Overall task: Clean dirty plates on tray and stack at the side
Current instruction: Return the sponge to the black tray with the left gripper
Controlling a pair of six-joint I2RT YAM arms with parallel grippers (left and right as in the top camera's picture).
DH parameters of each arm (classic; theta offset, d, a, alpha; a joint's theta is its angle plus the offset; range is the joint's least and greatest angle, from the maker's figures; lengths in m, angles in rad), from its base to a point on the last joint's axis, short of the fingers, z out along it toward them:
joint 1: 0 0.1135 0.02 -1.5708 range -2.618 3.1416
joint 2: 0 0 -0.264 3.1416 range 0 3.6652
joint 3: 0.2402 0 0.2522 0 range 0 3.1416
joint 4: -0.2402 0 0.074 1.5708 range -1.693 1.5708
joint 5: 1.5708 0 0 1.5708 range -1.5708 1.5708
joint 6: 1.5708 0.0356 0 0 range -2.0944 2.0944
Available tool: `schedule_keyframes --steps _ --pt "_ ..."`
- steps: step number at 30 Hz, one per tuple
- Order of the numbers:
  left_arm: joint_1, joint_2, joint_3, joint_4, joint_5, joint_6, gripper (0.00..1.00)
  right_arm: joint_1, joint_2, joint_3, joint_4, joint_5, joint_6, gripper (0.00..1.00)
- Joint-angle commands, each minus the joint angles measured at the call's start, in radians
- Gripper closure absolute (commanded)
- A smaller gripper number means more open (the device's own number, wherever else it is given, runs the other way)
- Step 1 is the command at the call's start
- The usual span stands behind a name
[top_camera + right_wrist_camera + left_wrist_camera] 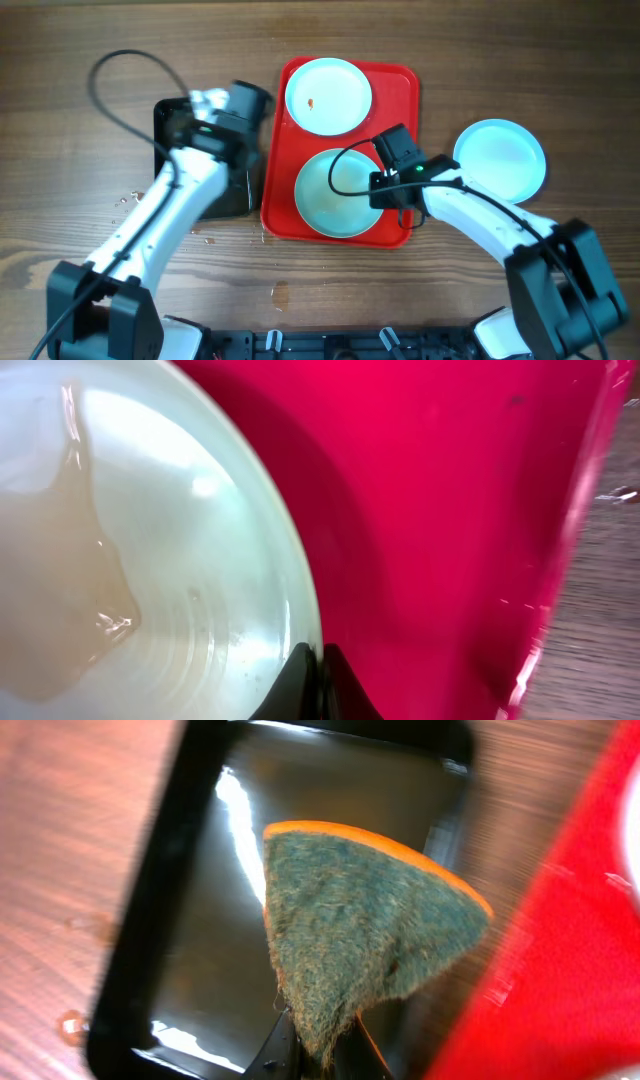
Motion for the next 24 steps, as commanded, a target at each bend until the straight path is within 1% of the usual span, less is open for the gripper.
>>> schedule_keyframes --steps 1,4,5,8,10,11,15,17,21,23,24 --pt "0.153 -0.01 -0.037 0.031 0.156 0.084 0.96 -0.004 -0.117 -0.005 -0.004 0.029 -0.107 0.96" --pt "0.267 -0.008 -0.099 0.101 0.332 0.144 0.96 0.002 -0.191 -0.004 -0.005 0.104 -0.108 0.96" --pt "0.321 -0.007 -0.132 0.134 0.411 0.165 0.95 0.019 -0.24 -0.003 -0.008 0.189 -0.116 0.96" --pt "0.384 -0.007 -0.167 0.158 0.486 0.164 0.91 0.074 -0.315 -0.003 -0.016 0.373 -0.137 0.96" --pt "0.409 -0.007 -0.181 0.163 0.498 0.164 0.9 0.121 -0.354 -0.003 -0.019 0.499 -0.142 0.96" --pt "0.414 -0.007 -0.183 0.162 0.497 0.165 0.89 0.156 -0.375 -0.003 -0.015 0.573 -0.168 0.96" --pt "0.415 -0.007 -0.183 0.167 0.498 0.164 0.87 0.265 -0.402 -0.003 0.006 0.759 -0.257 0.96" --pt "0.415 -0.007 -0.183 0.167 0.498 0.164 0.87 0.318 -0.401 -0.003 0.02 0.832 -0.312 0.96" --pt "0.415 -0.007 -0.183 0.166 0.498 0.164 0.85 0.391 -0.401 -0.003 0.036 0.981 -0.348 0.95" --pt "0.415 -0.007 -0.183 0.166 0.498 0.164 0.85 0.404 -0.401 -0.003 0.047 0.991 -0.382 0.97" --pt "0.415 -0.007 -0.183 0.166 0.498 0.164 0.85 0.407 -0.401 -0.003 0.054 0.991 -0.401 0.96"
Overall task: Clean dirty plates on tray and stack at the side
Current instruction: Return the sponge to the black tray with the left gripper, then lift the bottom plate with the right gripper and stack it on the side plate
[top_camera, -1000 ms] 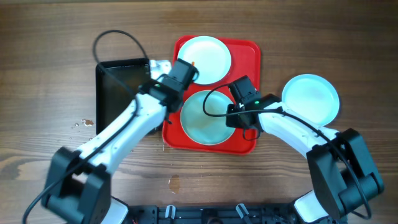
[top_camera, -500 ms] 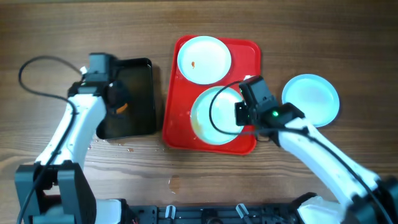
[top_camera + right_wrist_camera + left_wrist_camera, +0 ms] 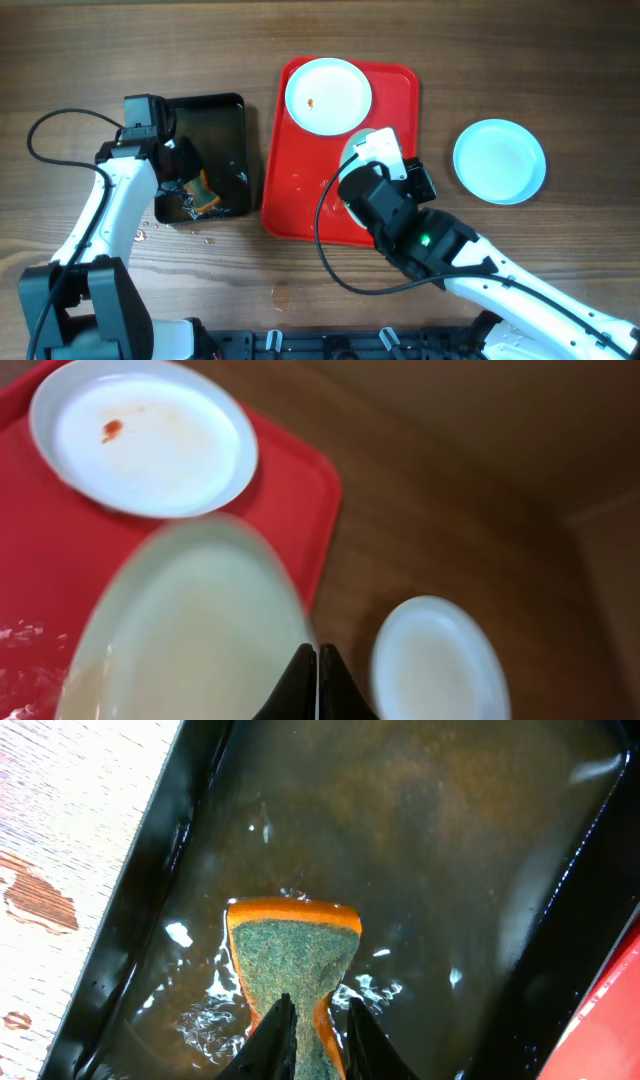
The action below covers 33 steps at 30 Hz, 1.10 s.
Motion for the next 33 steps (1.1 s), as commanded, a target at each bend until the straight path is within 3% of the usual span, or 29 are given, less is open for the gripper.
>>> schedule_keyframes --steps 1,7,10,12,16,19,25,26,33 --pt "0.003 -0.007 -0.005 0.003 0.016 0.013 0.84 0.019 -0.013 0.0 0.024 0.142 -0.106 0.96" --pt "0.003 -0.007 -0.005 0.003 0.016 0.013 0.81 0.027 -0.013 0.0 0.083 0.177 -0.164 0.96" --pt "0.003 -0.007 -0.005 0.002 0.016 0.013 0.78 0.018 -0.013 0.0 0.03 0.103 -0.036 0.96" --pt "0.003 -0.007 -0.005 0.002 0.016 0.013 0.72 -0.029 -0.012 -0.001 -0.051 -0.049 0.127 0.86" --pt "0.002 -0.007 -0.005 0.003 0.016 0.013 0.6 -0.225 0.016 -0.005 -0.132 -0.351 0.266 0.67" --pt "0.002 -0.007 -0.005 0.002 0.018 0.013 0.53 -0.398 0.044 -0.005 -0.142 -0.566 0.259 0.63" --pt "0.002 -0.007 -0.005 -0.001 0.053 0.012 0.24 -0.69 0.14 -0.005 -0.147 -0.966 0.132 0.61" --pt "0.002 -0.007 -0.005 -0.001 0.054 0.012 0.0 -0.725 0.169 -0.005 -0.149 -1.039 0.088 0.61" --pt "0.002 -0.007 -0.005 -0.001 0.053 0.012 0.0 -0.783 0.359 -0.005 -0.169 -1.228 -0.002 0.65"
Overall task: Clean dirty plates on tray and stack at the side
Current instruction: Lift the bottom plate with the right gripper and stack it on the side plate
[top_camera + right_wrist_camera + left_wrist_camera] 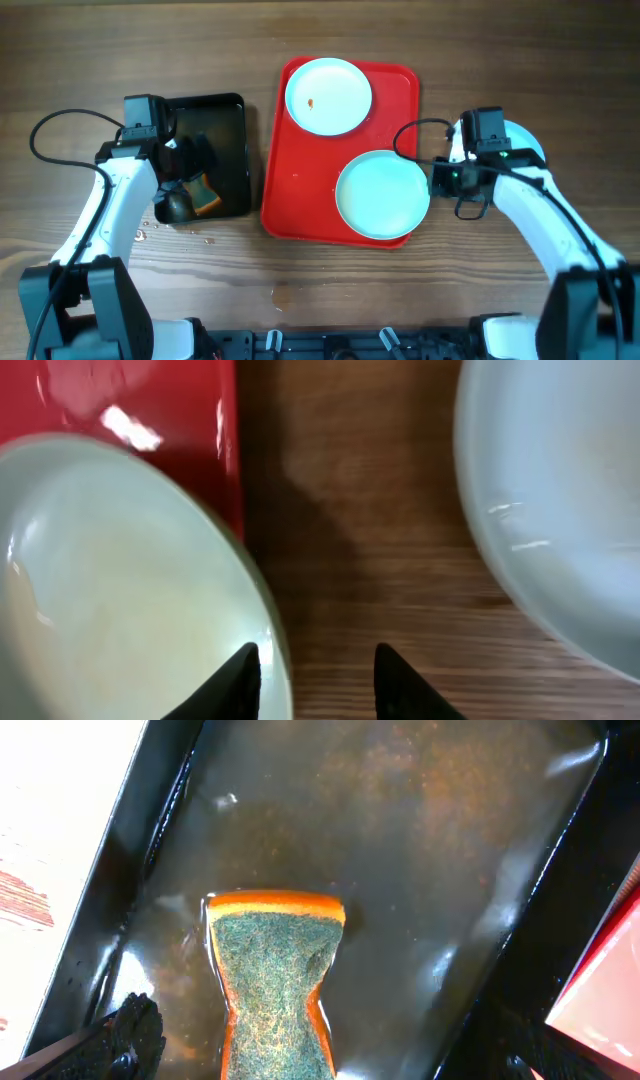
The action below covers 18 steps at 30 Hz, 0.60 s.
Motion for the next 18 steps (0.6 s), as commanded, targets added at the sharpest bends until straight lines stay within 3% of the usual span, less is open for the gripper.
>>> schedule_keyframes --steps 1,5,13,18 --pt "0.002 -0.007 -0.005 0.001 0.019 0.008 0.0 -0.003 0.108 -0.003 0.0 -0.234 -0.103 0.69" --pt "0.002 -0.007 -0.005 0.001 0.019 0.008 0.0 -0.005 0.161 -0.003 0.009 -0.182 -0.076 0.95" --pt "0.002 -0.007 -0.005 0.001 0.019 0.008 0.0 -0.002 -0.029 0.015 0.017 -0.101 -0.065 0.96" --pt "0.002 -0.007 -0.005 0.001 0.019 0.008 0.0 0.093 -0.289 0.015 0.016 0.144 -0.042 0.96"
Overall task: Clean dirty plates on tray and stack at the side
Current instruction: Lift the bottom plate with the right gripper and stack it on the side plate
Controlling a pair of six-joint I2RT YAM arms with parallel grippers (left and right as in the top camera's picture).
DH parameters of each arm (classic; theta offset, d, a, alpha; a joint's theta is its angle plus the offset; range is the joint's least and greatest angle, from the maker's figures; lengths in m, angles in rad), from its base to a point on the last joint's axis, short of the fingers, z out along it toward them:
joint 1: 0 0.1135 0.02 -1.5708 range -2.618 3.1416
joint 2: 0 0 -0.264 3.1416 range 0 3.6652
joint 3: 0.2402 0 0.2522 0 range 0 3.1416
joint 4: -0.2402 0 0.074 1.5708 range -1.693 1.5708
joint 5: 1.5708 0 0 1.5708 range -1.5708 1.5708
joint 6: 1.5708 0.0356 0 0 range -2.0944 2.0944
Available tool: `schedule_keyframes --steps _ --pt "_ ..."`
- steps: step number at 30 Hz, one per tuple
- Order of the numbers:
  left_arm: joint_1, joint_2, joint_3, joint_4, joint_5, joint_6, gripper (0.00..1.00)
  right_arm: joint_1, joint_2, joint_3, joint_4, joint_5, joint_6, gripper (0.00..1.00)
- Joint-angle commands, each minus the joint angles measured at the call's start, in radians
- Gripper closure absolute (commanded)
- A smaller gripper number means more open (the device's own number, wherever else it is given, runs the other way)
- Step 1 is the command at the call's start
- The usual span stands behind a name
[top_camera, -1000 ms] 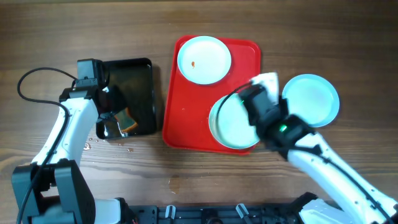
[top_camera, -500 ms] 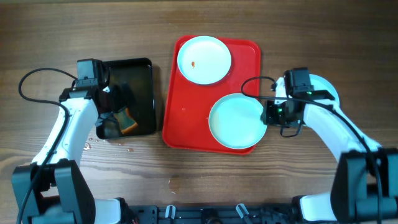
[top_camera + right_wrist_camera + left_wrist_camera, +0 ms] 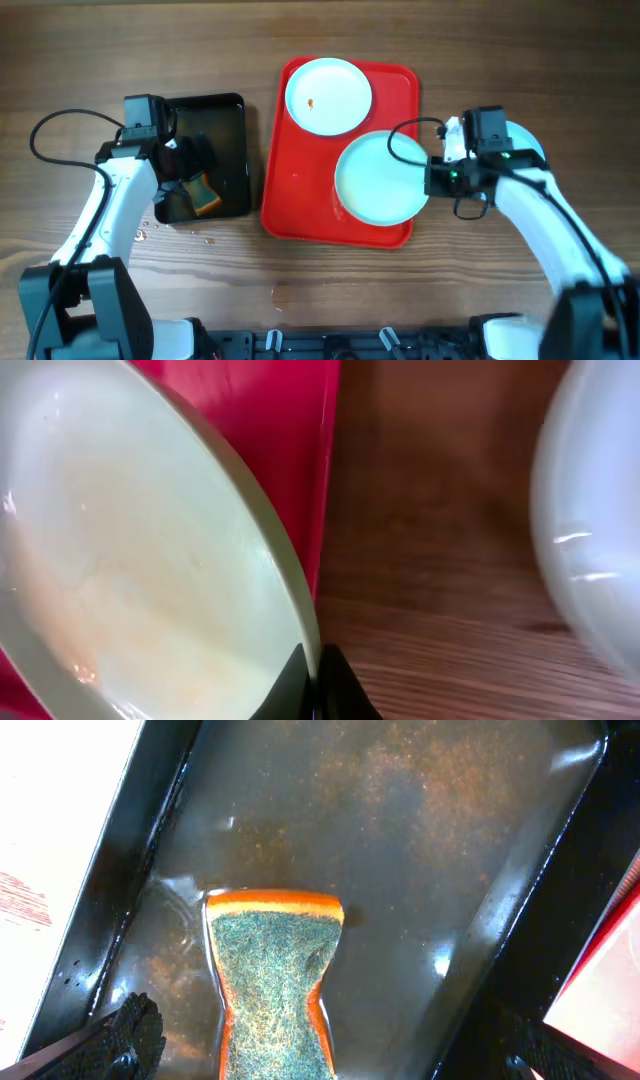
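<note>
A pale green plate [image 3: 380, 180] sits tilted at the right side of the red tray [image 3: 300, 200]. My right gripper [image 3: 431, 181] is shut on its right rim; the right wrist view shows the rim pinched between the fingers [image 3: 313, 678] and the plate [image 3: 140, 570] wet inside. A white plate [image 3: 328, 95] with a red stain lies at the tray's far end. The orange-and-green sponge [image 3: 270, 985] lies in the water of the black tray [image 3: 480, 870]. My left gripper [image 3: 186, 178] is open around the sponge without touching it.
A light blue plate [image 3: 518, 160] rests on the wooden table right of the red tray, partly under my right arm, and shows as the blue plate [image 3: 600, 540] in the right wrist view. Water drops lie on the wood in front of the black tray.
My right gripper was open with the green plate's rim between its fingers; now it is shut on that rim and the plate sits slightly farther back and tilted. The left arm and sponge are unchanged.
First my left gripper held the sponge above the black tray while the right gripped the green plate on the red tray. Then the sponge was dipped in the water and the plate held high. Then both grippers were open, sponge and plate set down. Now the right grips the plate again.
</note>
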Motion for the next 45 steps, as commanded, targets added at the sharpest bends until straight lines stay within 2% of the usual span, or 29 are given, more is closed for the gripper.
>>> schedule_keyframes --steps 1,6,12,18,24,32,45 --pt "0.002 -0.007 -0.005 0.0 0.015 0.008 0.0 0.098 -0.206 0.013 0.004 0.237 0.016 0.96" --pt "0.002 -0.007 -0.005 0.0 0.016 0.008 0.0 0.34 -0.327 0.013 -0.025 0.722 0.099 0.96" --pt "0.002 -0.007 -0.005 0.0 0.016 0.008 0.0 0.622 -0.278 0.013 -0.017 1.19 0.094 0.96" --pt "0.002 -0.007 -0.005 0.0 0.016 0.008 0.0 0.813 -0.154 0.013 0.059 1.452 0.001 0.96" --pt "0.002 -0.007 -0.005 0.0 0.016 0.008 0.0 0.893 -0.077 0.013 0.148 1.6 -0.102 0.96" --pt "0.002 -0.007 -0.005 0.0 0.016 0.008 0.0 0.908 -0.076 0.013 0.312 1.609 -0.277 0.96" --pt "0.002 -0.007 -0.005 0.0 0.015 0.008 0.0 0.908 -0.076 0.013 0.348 1.62 -0.303 0.96"
